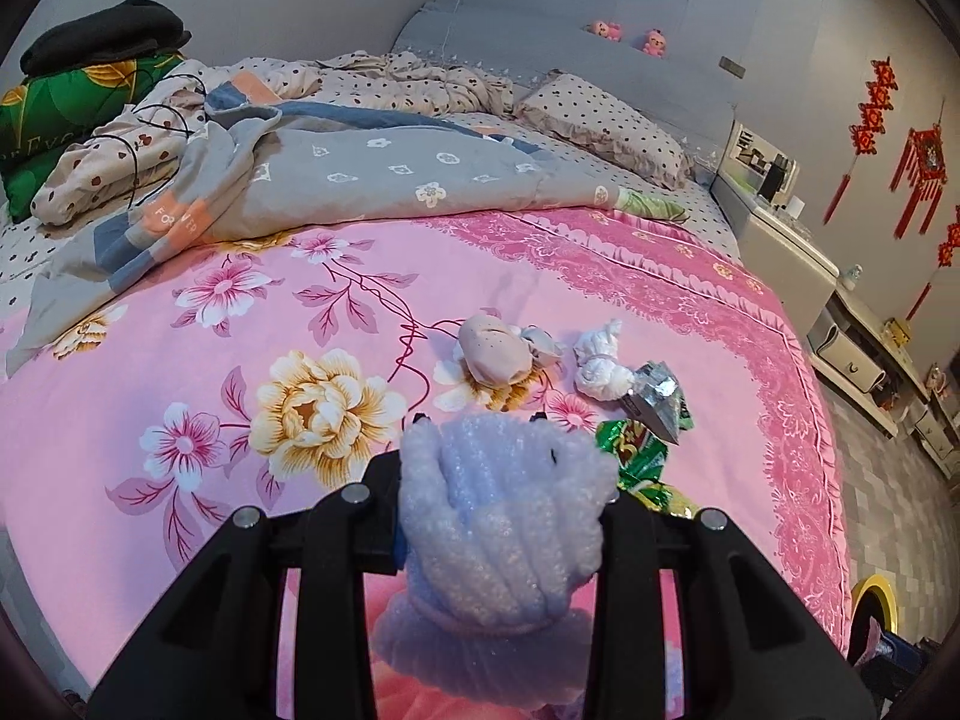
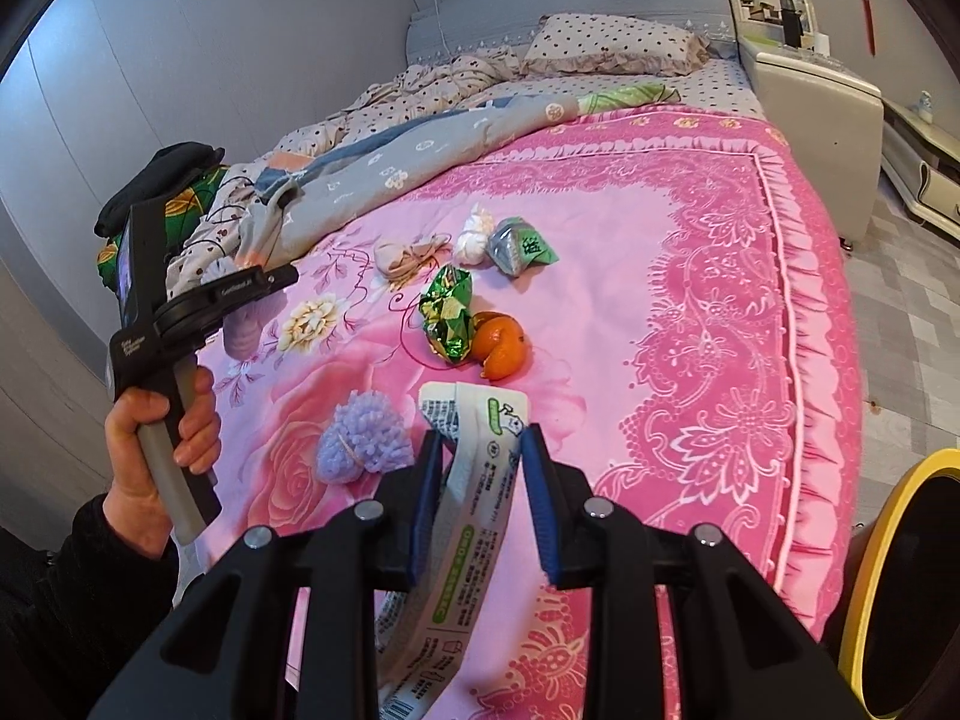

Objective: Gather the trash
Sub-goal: 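Carry the bubble-wrap bundle and paper strip over the yellow-rimmed bin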

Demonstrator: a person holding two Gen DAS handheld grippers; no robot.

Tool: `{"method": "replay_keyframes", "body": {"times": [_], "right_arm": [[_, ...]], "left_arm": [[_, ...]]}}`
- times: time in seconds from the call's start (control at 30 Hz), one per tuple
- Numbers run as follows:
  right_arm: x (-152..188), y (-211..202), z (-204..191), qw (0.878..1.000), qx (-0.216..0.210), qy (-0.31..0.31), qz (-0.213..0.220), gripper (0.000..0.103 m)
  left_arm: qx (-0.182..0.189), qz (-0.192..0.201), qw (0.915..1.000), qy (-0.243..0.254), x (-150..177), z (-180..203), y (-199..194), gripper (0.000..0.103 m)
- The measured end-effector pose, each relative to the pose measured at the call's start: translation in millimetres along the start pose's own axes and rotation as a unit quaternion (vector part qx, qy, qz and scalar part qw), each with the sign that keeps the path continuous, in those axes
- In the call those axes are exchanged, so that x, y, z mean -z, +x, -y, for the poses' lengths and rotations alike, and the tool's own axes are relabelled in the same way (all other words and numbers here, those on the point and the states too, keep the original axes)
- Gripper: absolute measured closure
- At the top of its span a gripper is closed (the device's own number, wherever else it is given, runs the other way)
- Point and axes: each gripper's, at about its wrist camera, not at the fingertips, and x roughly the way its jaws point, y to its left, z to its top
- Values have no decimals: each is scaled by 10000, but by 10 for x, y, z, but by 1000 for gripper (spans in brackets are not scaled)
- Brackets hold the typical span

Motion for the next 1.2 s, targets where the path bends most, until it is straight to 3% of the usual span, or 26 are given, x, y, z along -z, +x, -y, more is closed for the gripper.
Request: {"method": "replay_keyframes", "body": {"times": [0.53,1.2], "right_arm": [[72,-521,464,9983,140,361,436,77],[65,-1155,1244,9878,594,933,1097,77]], "left_arm": [[679,102,9961,555,239,900,-602,72],[1594,23,9785,1309,518,2174,-966,71]]}}
